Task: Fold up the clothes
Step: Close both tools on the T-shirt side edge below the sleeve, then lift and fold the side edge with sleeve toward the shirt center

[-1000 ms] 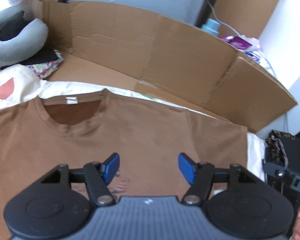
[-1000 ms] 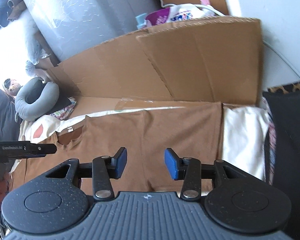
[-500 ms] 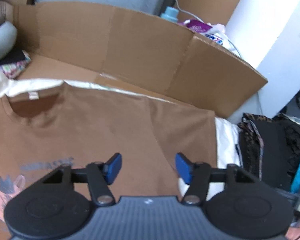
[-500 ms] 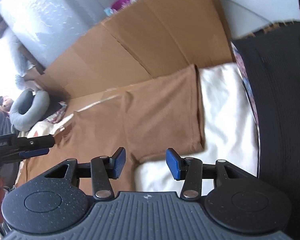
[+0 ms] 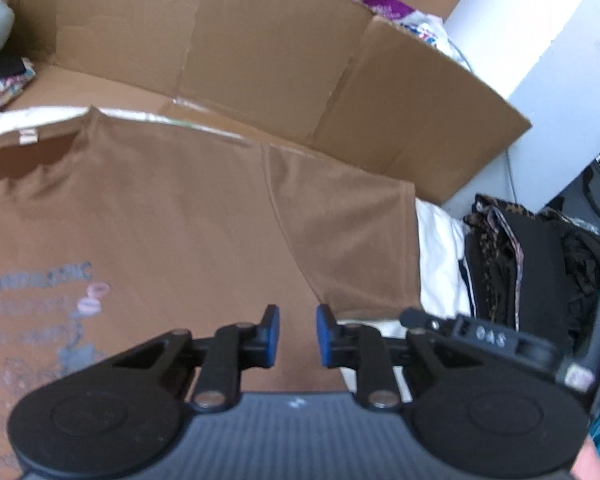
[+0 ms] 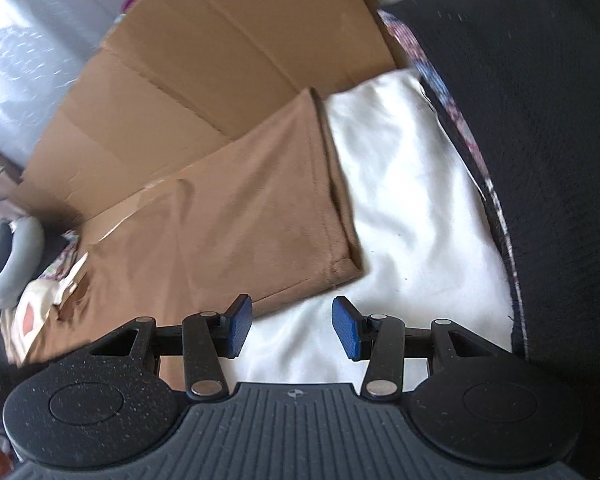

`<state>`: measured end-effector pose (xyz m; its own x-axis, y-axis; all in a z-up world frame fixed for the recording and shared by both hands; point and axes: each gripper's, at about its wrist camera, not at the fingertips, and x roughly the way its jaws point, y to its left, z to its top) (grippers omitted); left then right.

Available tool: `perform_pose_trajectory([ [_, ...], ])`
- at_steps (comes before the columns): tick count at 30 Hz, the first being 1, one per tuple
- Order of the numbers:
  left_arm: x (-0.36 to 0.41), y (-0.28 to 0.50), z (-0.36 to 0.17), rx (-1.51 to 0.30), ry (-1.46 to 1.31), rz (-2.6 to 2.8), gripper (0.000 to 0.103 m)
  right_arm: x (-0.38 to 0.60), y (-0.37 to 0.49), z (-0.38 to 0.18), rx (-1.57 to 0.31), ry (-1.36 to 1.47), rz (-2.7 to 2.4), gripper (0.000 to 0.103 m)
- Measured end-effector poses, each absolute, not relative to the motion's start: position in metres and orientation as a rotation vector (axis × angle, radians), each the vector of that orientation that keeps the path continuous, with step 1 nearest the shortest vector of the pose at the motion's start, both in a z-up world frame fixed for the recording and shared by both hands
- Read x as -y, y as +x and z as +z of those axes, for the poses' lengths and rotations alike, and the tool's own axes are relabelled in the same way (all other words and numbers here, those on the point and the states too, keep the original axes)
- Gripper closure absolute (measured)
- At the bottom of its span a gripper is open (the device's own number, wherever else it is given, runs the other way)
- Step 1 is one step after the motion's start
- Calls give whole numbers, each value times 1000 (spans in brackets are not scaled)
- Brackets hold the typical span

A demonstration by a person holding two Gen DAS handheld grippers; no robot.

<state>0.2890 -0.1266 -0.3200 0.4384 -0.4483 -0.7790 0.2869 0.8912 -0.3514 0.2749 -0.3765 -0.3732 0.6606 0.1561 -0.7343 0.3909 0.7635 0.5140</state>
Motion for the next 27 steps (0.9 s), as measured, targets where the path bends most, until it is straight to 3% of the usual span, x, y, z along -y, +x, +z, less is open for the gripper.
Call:
perform_pose_trajectory([
  [3, 126, 287, -328, -1018, -182, -462, 85, 381, 282, -380, -865, 752, -170, 52],
  [7, 121, 286, -338, -1025, -219, -472, 100, 386, 294, -387, -884, 795, -188, 56],
  [9, 123, 285, -343, -1032, -218, -479, 100, 387, 301, -387, -895, 799, -183, 56],
  [11, 126, 284, -348, -1038, -219, -486, 100, 390, 304, -387, -902, 808, -189, 64],
  [13, 130, 285, -352, -1034, -226, -489, 100, 394, 306, -389, -909, 824, -200, 88],
  [15, 134, 286, -355, -1031, -235, -491, 100, 398, 306, -389, -907, 835, -204, 99],
  [27, 151, 295, -365, -1029, -220, -508, 102, 405, 310, -351, -792, 777, -138, 101],
])
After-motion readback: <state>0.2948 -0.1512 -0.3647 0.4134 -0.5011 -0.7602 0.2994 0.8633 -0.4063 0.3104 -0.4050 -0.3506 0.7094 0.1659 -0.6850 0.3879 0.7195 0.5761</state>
